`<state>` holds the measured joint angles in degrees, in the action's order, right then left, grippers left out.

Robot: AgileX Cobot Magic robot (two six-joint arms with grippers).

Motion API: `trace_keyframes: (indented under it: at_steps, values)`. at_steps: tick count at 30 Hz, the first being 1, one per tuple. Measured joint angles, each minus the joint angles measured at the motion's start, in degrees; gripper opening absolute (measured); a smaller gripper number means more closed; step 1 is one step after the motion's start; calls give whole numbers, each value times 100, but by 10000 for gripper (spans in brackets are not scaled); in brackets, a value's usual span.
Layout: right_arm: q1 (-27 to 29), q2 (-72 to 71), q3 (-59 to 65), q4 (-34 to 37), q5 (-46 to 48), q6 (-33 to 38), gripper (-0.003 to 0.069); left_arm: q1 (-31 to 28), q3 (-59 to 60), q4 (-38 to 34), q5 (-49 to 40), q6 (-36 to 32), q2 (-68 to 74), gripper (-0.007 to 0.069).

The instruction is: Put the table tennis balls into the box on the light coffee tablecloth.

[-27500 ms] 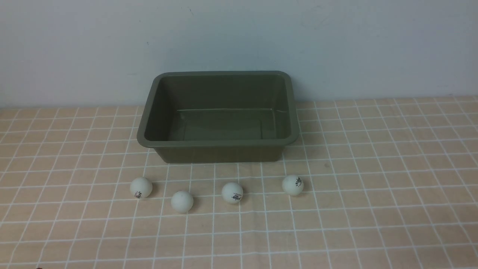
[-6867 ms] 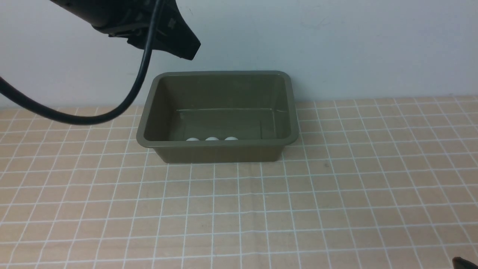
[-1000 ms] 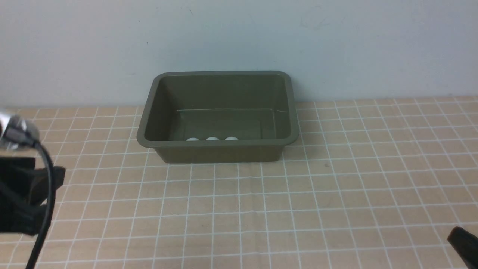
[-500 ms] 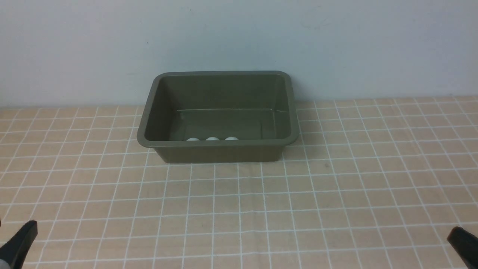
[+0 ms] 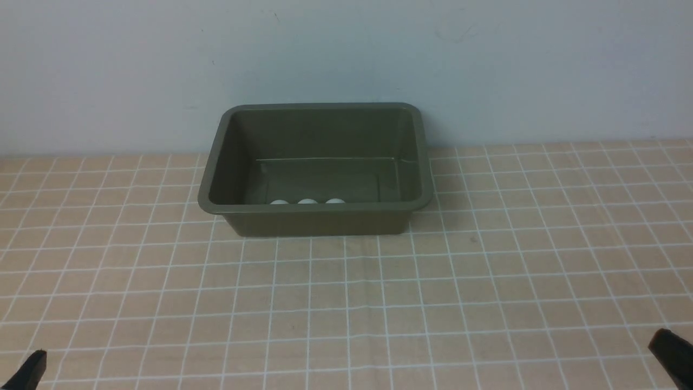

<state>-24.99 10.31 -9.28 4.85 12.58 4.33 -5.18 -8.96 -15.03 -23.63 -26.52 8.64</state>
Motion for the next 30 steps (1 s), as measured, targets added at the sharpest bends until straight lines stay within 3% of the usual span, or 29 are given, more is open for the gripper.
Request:
trace_keyframes:
  at_steps: [1, 2, 3, 6, 14, 22, 30]
  values:
    - [0, 0, 0, 0, 0, 0, 438, 0, 188, 531, -18, 819, -123, 277]
    - [0, 0, 0, 0, 0, 0, 438, 0, 210, 594, -30, 923, -138, 277]
    - [0, 0, 0, 0, 0, 0, 438, 0, 362, 1071, -144, 1754, -283, 277]
    - [0, 0, 0, 0, 0, 0, 438, 0, 553, 1467, -179, 2354, -504, 277]
    - [0, 0, 0, 0, 0, 0, 438, 0, 1001, 1175, -95, 1885, -915, 277]
    - [0, 0, 0, 0, 0, 0, 438, 0, 1013, 1149, -7, 1842, -915, 277]
    - [0, 0, 0, 0, 0, 0, 438, 0, 1013, 1446, -6, 2578, -915, 277]
